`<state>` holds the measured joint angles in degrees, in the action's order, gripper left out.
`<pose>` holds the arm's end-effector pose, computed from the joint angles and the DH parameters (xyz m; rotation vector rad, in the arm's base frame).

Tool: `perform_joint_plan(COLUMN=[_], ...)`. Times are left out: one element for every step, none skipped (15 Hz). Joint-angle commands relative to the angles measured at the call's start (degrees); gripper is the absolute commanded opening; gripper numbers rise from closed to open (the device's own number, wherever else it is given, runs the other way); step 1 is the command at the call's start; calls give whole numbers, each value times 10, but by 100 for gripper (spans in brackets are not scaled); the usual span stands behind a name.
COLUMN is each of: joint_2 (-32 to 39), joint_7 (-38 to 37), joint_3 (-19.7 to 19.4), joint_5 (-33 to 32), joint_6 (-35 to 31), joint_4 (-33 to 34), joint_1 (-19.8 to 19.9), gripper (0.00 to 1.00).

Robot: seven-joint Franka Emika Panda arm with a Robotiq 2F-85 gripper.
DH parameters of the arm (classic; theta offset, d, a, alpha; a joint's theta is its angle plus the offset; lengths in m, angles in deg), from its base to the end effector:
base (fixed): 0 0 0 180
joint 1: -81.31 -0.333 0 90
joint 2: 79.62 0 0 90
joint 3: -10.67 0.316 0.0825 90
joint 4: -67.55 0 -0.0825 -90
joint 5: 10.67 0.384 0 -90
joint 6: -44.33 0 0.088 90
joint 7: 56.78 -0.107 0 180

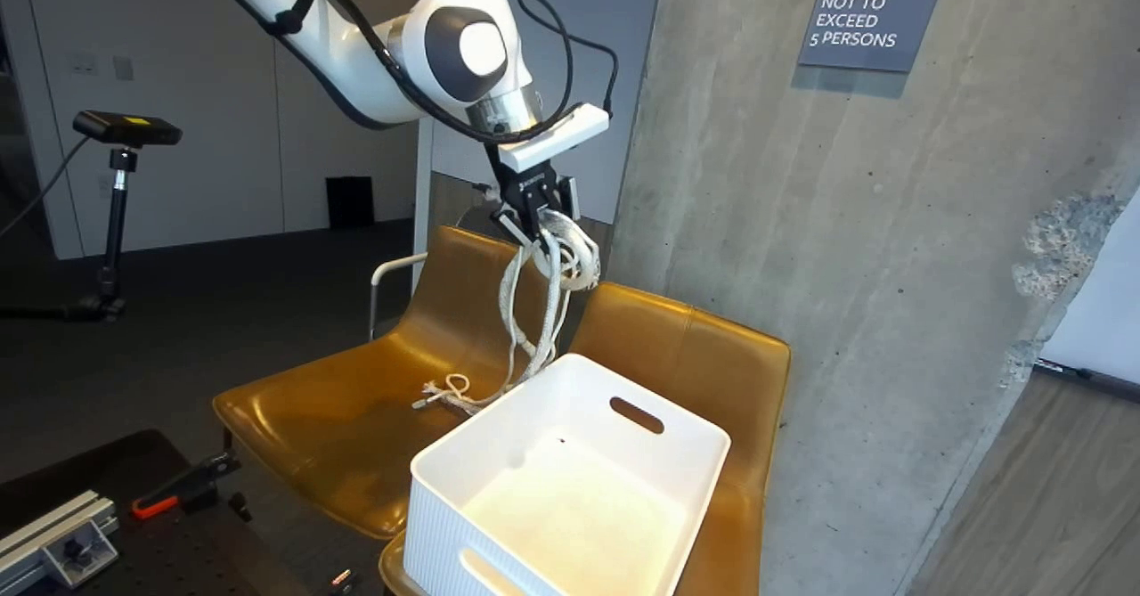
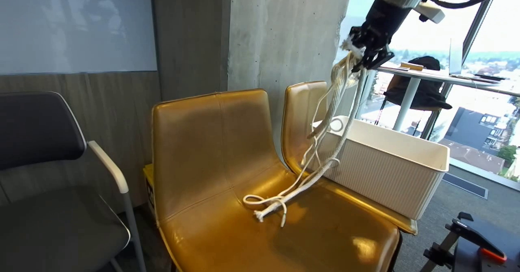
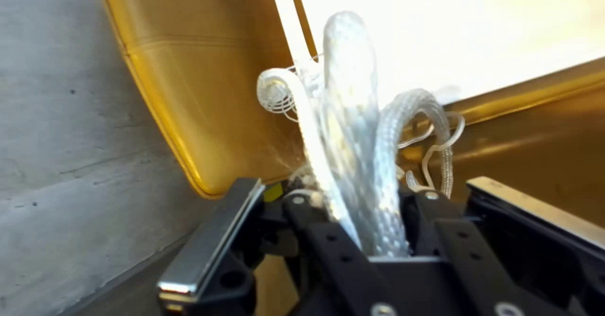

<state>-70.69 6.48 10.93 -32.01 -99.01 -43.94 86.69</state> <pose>0.6237 -0.0535 0.4444 2.1583 1.5899 0.2326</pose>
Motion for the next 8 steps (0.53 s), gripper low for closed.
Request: perform_joint_plan(joint_2=[-62,-70,-74,-72,-69,-59,-44,-31], joint_7=[60,75,90,101,113,122,126,128], joint_3=[-28,-37,-46,-55,-62,-67,-72,-75], joint_5=[28,34,40,45,49,53,53,53], joint_6=[11,20,30,42,56,76,89,105], joint_4=[15,35,59,89,122,163,202,239], joint_1=[23,27,31,34,36,37,38,38], gripper=[2,2,2,2,2,2,2,2])
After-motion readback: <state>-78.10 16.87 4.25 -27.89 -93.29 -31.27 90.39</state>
